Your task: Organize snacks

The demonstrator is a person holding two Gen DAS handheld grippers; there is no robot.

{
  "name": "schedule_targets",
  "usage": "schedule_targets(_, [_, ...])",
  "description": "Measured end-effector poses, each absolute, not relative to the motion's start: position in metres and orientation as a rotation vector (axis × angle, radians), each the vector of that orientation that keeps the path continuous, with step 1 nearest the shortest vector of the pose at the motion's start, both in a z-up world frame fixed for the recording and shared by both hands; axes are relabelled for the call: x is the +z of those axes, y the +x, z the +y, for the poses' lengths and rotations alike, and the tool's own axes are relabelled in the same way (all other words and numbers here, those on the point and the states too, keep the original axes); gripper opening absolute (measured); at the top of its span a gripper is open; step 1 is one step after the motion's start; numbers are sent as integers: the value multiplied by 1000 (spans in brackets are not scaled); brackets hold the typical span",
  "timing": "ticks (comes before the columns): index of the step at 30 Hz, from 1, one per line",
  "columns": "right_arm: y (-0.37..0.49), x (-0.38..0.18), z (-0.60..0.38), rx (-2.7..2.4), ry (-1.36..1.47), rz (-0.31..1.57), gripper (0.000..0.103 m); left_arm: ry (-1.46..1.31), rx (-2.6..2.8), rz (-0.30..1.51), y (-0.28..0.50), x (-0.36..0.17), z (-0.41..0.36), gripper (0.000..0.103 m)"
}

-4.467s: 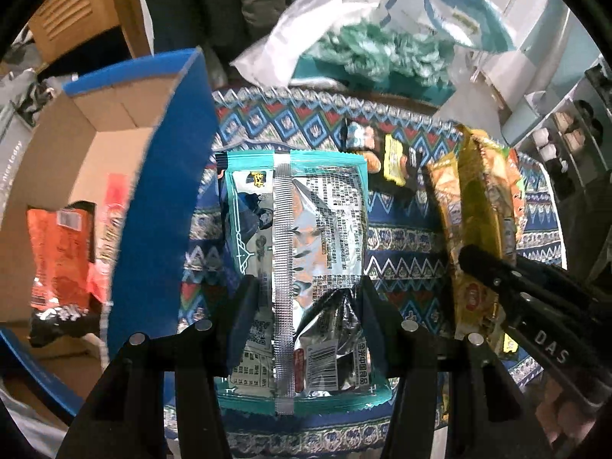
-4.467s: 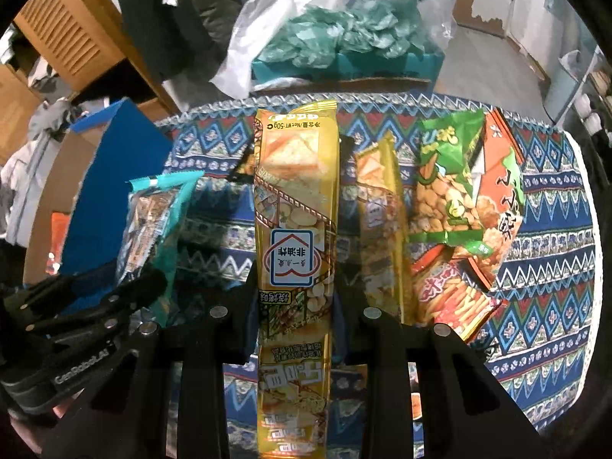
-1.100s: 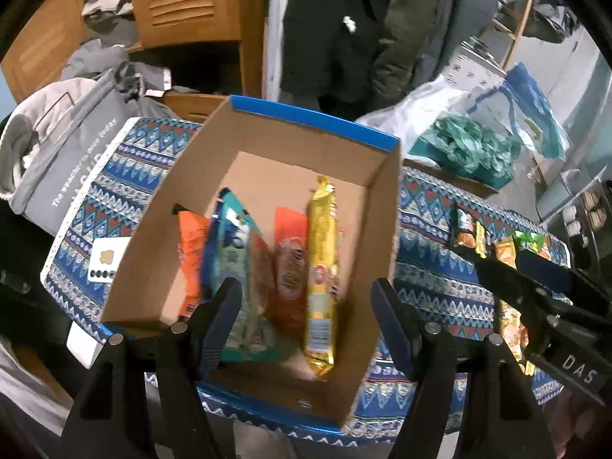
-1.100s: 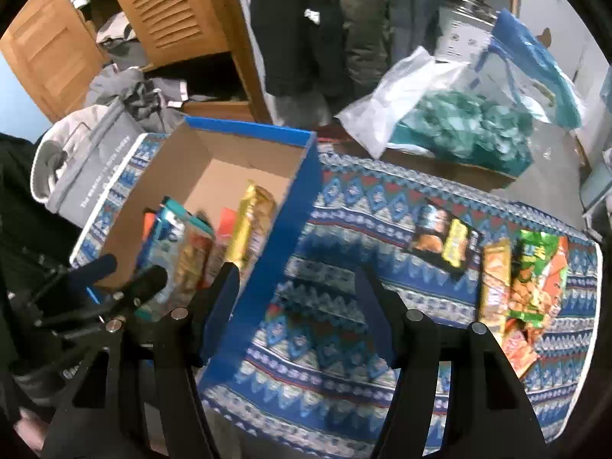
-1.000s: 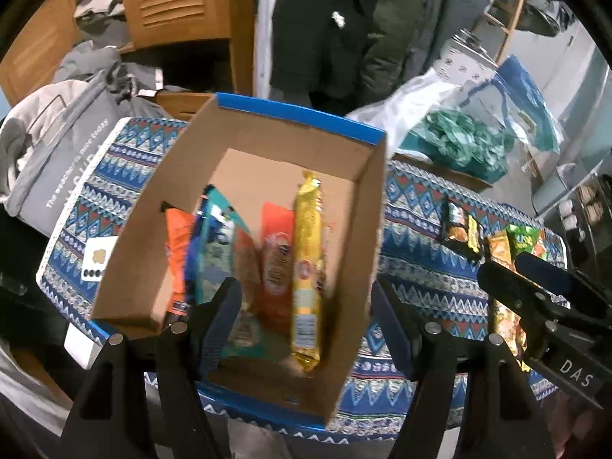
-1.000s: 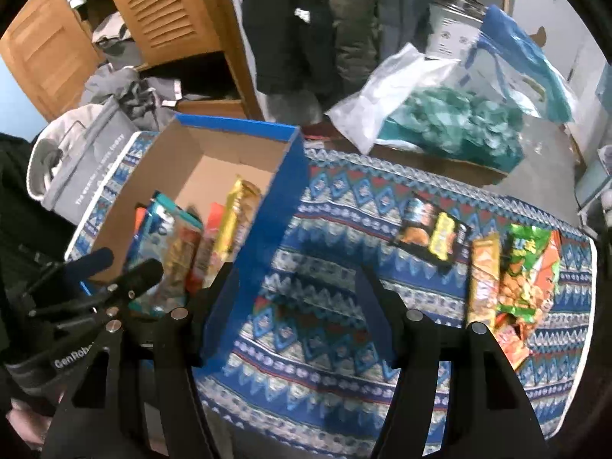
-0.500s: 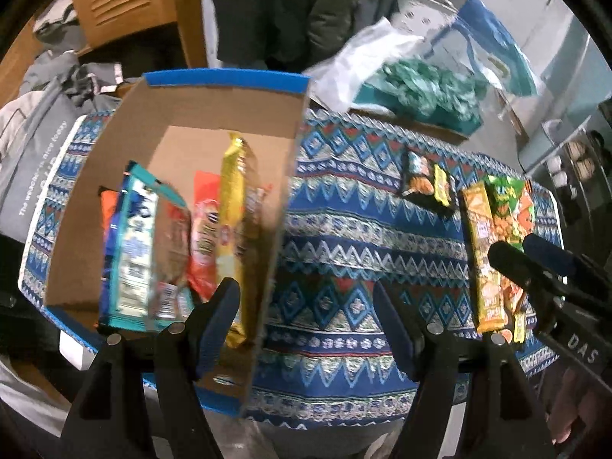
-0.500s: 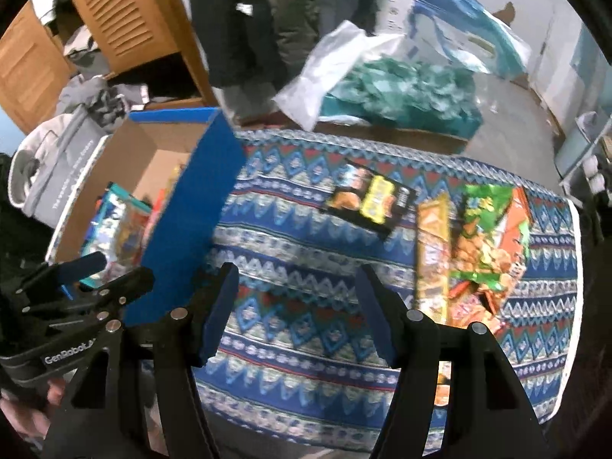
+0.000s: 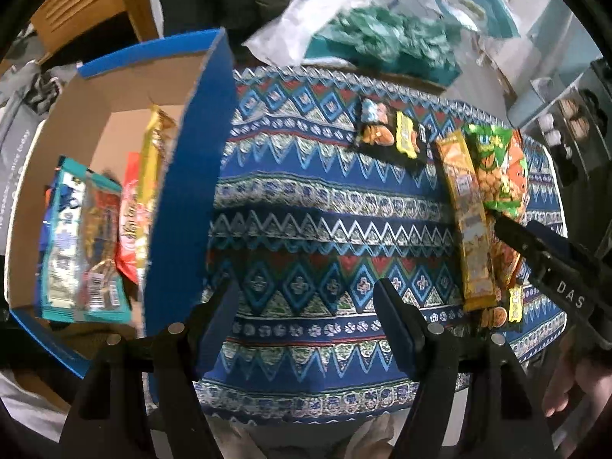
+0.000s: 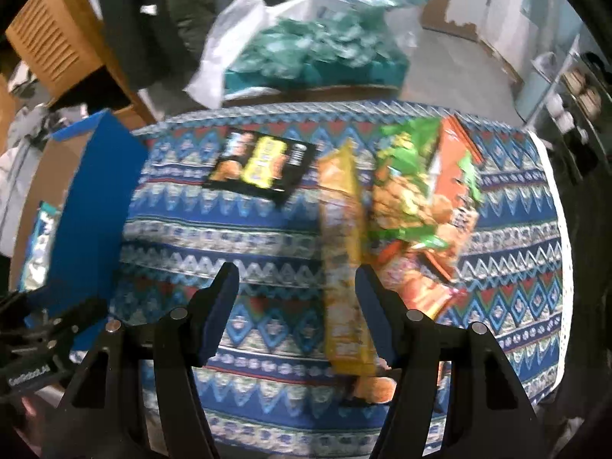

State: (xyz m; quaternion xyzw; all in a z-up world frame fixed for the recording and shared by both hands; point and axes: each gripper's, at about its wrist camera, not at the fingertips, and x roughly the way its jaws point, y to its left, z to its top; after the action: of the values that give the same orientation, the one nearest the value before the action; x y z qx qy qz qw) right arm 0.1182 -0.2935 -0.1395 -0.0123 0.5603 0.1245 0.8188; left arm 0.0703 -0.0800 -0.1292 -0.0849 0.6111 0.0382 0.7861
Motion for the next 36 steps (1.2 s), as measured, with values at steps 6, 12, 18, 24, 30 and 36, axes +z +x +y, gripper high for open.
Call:
schedule_targets(6, [123,-157,-324,202,-23,1211,64,-189,72,1362,79,-146,-91,74])
schedule_targets(12, [130,-176,-350,125,-19,1243,64,-222,64,1391,91,-159,-103,74])
schedule_targets(18, [129,-197,-360,89,-56,1270,64,-238,43,1410,100,-167,-117,74])
schedule_targets(24, [126,-206,-352,90,-152,1264,64,-259,35,1434,104,-176,-125,74])
schedule_targets(30, [119,-212,-336,152,-165,1295,67,-259,29,1434,105,-177,-131,74])
schedule_targets(36, [118,-207,-331,244,-56,1314,66,-254,29,1423,108,-175,-132,74])
